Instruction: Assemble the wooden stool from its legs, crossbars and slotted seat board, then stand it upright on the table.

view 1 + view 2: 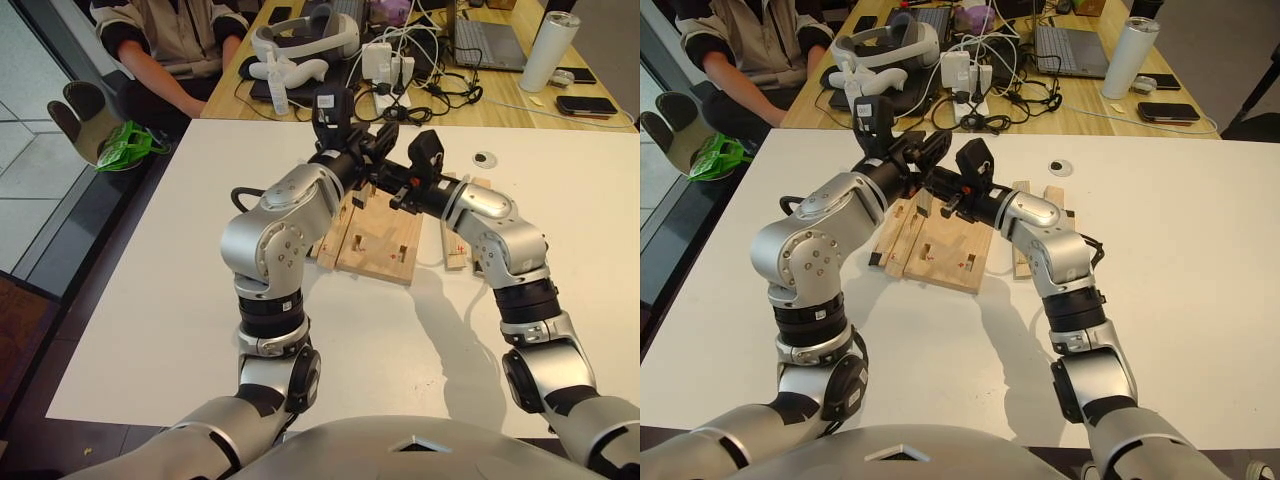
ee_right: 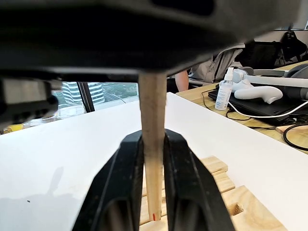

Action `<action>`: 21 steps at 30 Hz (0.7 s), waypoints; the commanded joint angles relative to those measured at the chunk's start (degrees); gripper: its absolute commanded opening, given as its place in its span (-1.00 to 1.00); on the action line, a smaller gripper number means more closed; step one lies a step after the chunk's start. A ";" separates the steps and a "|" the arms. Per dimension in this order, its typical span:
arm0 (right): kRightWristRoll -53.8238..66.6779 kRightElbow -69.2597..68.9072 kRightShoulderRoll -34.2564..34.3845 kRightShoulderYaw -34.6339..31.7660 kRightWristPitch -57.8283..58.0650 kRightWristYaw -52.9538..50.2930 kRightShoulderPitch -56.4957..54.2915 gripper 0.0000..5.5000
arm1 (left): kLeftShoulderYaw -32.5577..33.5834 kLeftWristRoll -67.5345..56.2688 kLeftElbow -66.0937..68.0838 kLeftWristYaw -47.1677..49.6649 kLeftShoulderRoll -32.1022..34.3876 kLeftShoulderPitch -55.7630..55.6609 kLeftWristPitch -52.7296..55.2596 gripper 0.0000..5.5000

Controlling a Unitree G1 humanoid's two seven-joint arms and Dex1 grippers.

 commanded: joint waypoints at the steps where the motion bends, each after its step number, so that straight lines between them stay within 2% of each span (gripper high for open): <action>1: -3.39 3.28 0.57 -0.35 -1.82 -3.35 -1.89 -0.86 | 1.13 -2.39 -0.06 0.99 -2.61 -1.07 1.78 -0.10; 21: -2.54 3.64 3.59 -2.42 -2.45 -4.42 -2.83 -0.86 | 4.26 -10.85 1.28 6.10 -3.38 -1.74 1.34 -0.10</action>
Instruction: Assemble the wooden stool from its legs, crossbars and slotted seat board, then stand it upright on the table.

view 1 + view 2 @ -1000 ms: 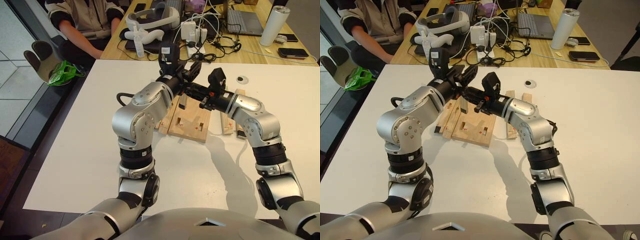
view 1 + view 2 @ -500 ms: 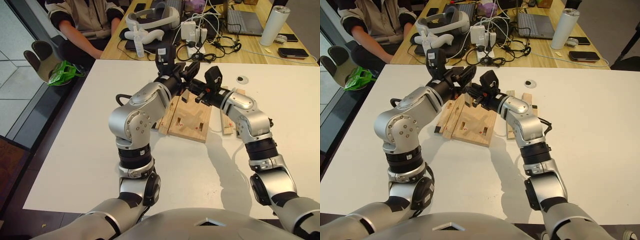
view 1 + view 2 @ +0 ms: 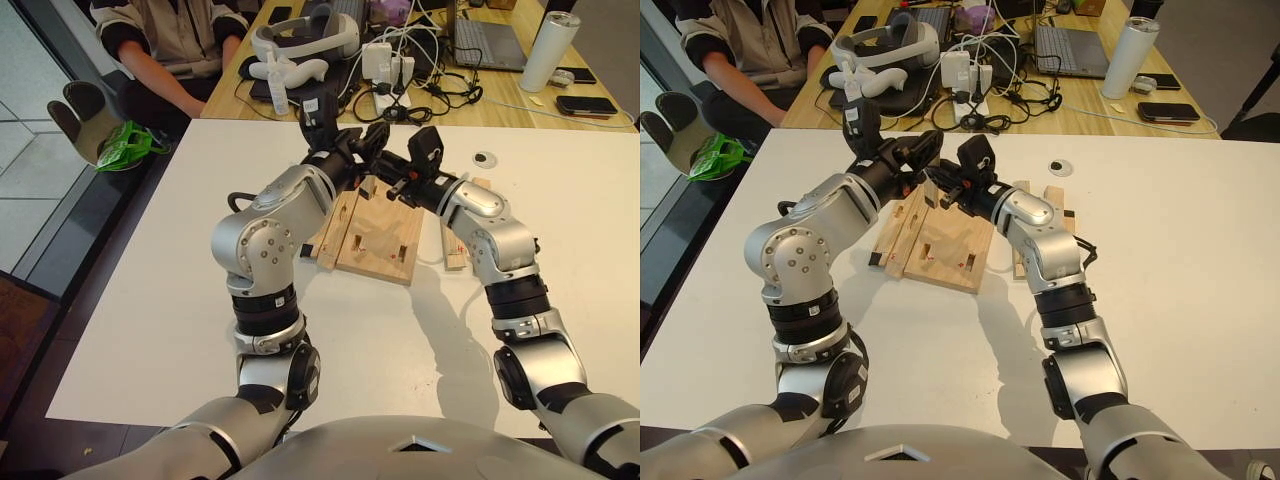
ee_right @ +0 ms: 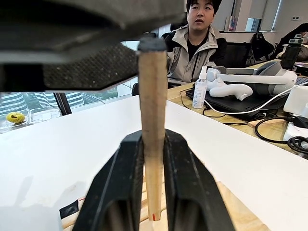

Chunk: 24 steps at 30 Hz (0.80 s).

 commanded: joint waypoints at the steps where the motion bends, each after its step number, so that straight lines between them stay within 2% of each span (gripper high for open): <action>1: 0.37 0.44 0.93 -0.90 -0.09 -0.35 -2.11 -0.86 | -0.26 -1.86 -0.25 0.65 -3.30 -1.64 0.26 -0.10; 11: -0.41 3.19 3.00 -1.33 -1.00 -1.11 -4.03 -0.86 | -0.92 -6.38 -0.98 0.36 -3.30 -1.28 0.07 -0.10; 16: -0.69 2.09 2.71 -1.51 -0.65 -1.71 -3.63 -0.86 | 0.45 -5.04 1.10 2.26 -1.22 -2.22 -2.29 -0.10; 20: -8.10 -3.28 -0.40 -0.27 4.11 -10.00 -1.45 -0.86 | 3.48 -1.88 2.98 4.44 2.71 -3.40 -7.38 -0.10; 24: -14.12 -12.12 -0.61 -1.72 12.90 -20.94 2.95 -0.86 | 6.17 -0.62 3.13 6.57 3.24 -3.29 -11.31 -0.10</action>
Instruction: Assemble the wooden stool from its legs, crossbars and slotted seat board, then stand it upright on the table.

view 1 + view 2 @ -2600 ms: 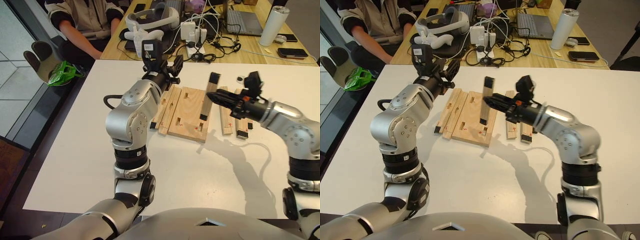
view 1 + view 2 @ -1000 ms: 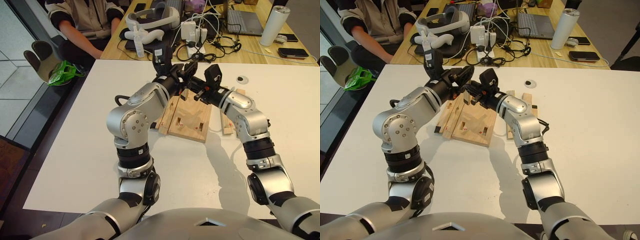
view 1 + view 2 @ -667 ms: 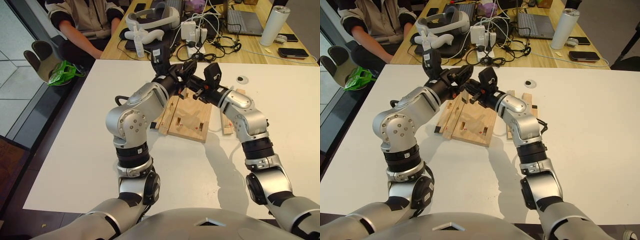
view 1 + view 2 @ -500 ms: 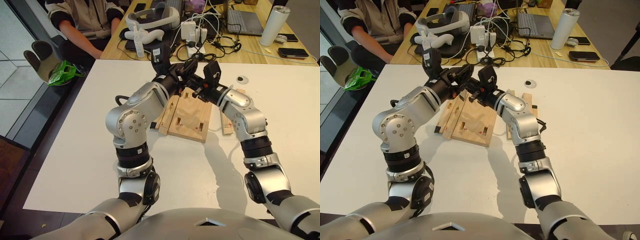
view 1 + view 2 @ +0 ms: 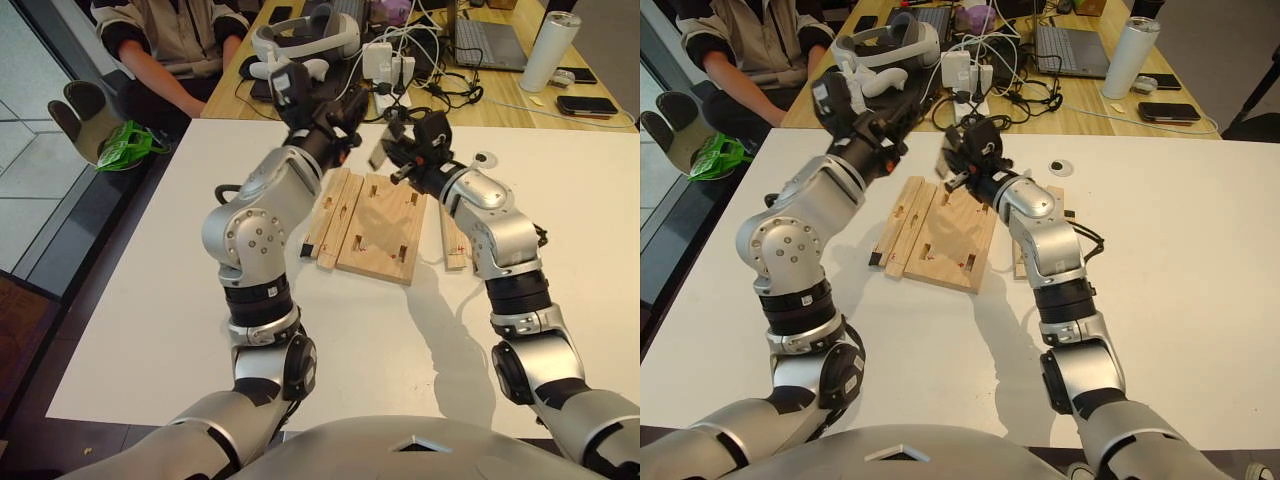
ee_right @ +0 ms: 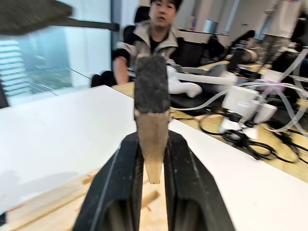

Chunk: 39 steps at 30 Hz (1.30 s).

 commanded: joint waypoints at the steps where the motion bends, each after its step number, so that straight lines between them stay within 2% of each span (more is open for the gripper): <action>1: -4.92 -8.00 0.08 -0.91 7.26 -8.53 4.28 -0.86 | 1.95 1.27 0.18 2.54 -0.15 -0.36 -2.77 -0.10; 6: -12.56 -18.54 2.03 -0.41 17.71 -19.20 10.58 -0.86 | -4.19 7.49 -4.74 2.84 2.66 7.52 -4.08 -0.10; 12: -14.51 -20.82 7.01 -4.25 25.58 -26.02 13.26 -0.86 | -9.61 9.70 -11.09 2.53 2.38 17.04 -2.09 -0.10; 18: -12.69 -17.72 7.97 -6.90 24.32 -25.56 11.17 -0.86 | -10.44 10.81 -11.63 1.94 2.77 17.91 -2.34 -0.10; 22: -10.84 -13.20 8.45 -8.64 20.14 -25.06 8.35 -0.86 | -14.84 14.03 -12.34 0.23 4.77 20.42 -4.08 -0.10; 26: -10.11 -10.99 9.20 -8.35 18.20 -25.10 7.89 -0.86 | -15.96 14.92 -12.80 -0.15 3.86 21.84 -4.35 -0.10; 39: -10.42 -13.01 11.76 -6.66 24.29 -27.21 9.92 -0.86 | -14.73 16.20 -11.31 -0.60 2.60 20.19 -5.44 -0.10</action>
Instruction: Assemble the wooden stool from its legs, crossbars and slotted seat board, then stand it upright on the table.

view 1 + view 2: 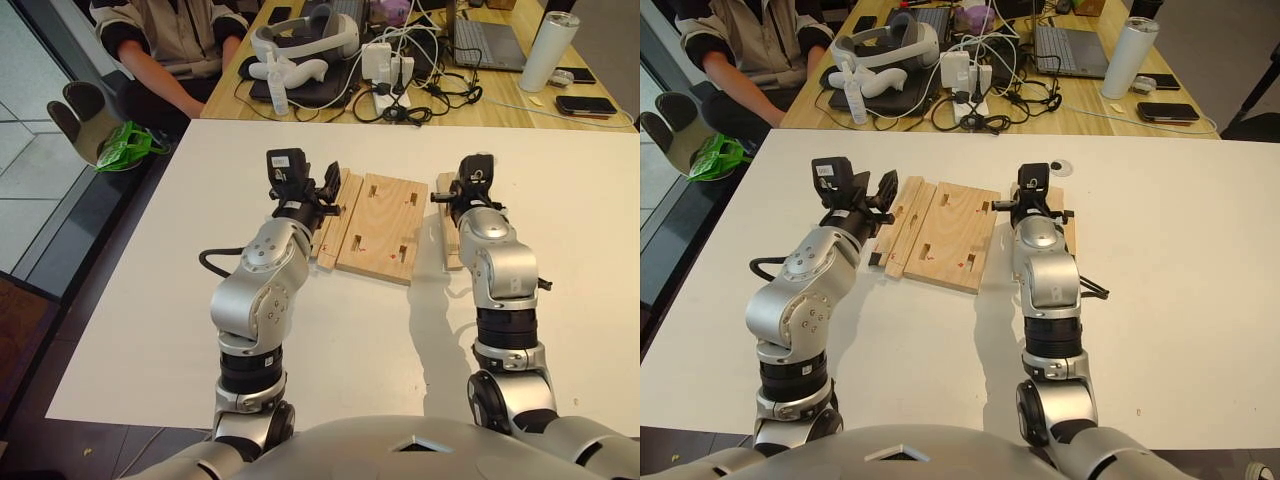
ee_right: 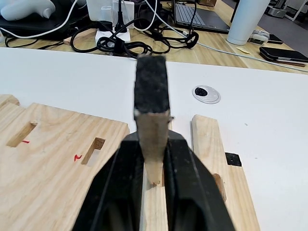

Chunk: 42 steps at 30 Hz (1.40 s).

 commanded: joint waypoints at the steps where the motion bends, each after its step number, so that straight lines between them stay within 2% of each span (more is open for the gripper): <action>1: -0.14 -0.98 0.55 0.55 1.45 -0.21 0.80 -0.86 | 0.32 0.80 0.83 0.00 -0.68 -1.36 -0.39 -0.10; 10: -0.92 0.64 -1.91 0.24 -1.28 0.09 -1.28 -0.86 | 0.36 1.40 1.31 -0.53 -1.05 -1.78 -0.73 -0.10; 22: -0.15 1.53 -1.27 -1.16 -0.44 0.14 -1.00 -0.86 | 0.54 2.12 2.00 -1.18 -1.27 -2.12 -1.16 -0.10; 35: 3.15 2.50 1.18 -5.31 4.62 -0.47 -1.98 -0.86 | 0.62 2.46 2.07 -1.38 -1.45 -2.26 -1.17 -0.10; 42: 3.98 6.82 -0.68 -6.65 7.17 0.85 -4.86 -0.86 | 0.51 2.72 2.69 -1.61 -1.51 -2.55 -1.64 -0.10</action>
